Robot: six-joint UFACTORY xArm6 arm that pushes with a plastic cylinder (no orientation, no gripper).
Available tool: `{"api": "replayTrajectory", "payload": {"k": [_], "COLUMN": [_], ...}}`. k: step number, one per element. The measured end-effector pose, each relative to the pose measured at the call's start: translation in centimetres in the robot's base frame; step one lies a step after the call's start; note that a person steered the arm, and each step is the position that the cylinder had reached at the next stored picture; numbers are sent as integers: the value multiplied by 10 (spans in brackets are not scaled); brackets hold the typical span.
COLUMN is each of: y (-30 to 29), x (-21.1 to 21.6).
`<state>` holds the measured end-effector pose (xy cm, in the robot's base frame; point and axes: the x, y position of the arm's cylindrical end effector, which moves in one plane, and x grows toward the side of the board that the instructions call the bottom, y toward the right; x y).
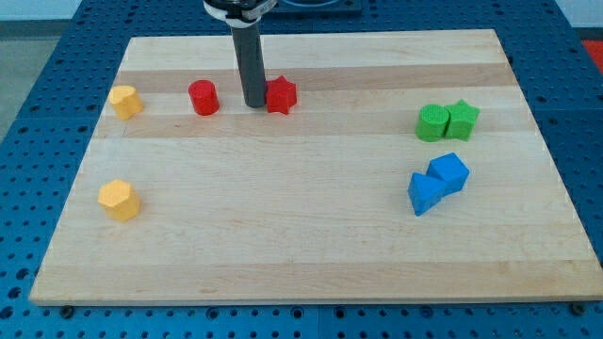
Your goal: Move your arm above the yellow hexagon
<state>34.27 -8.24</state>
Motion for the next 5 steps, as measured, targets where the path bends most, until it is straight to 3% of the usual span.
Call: {"api": "replayTrajectory", "payload": {"k": [3,5], "y": [-42,-78], "x": [87,92]}}
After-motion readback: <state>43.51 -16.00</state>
